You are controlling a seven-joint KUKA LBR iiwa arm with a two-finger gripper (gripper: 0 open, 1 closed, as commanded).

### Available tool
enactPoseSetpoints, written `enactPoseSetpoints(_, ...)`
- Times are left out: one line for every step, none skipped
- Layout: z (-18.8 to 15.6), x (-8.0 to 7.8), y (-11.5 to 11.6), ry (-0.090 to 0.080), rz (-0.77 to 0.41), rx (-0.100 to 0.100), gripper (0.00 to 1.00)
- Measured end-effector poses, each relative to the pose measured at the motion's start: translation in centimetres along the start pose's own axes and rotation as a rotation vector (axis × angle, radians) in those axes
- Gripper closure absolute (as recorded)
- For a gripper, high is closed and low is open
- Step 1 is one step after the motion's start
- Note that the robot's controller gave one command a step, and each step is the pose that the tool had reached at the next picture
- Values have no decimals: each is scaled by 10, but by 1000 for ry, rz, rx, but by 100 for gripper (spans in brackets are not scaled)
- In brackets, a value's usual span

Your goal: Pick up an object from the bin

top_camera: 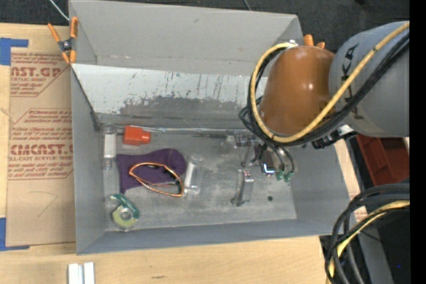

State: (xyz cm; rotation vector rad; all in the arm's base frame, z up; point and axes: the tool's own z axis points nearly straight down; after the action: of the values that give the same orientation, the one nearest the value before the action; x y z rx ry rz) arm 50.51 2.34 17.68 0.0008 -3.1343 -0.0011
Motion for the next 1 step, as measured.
enactPoseSetpoints(-4, -2, 0, -8, 0, 0, 0)
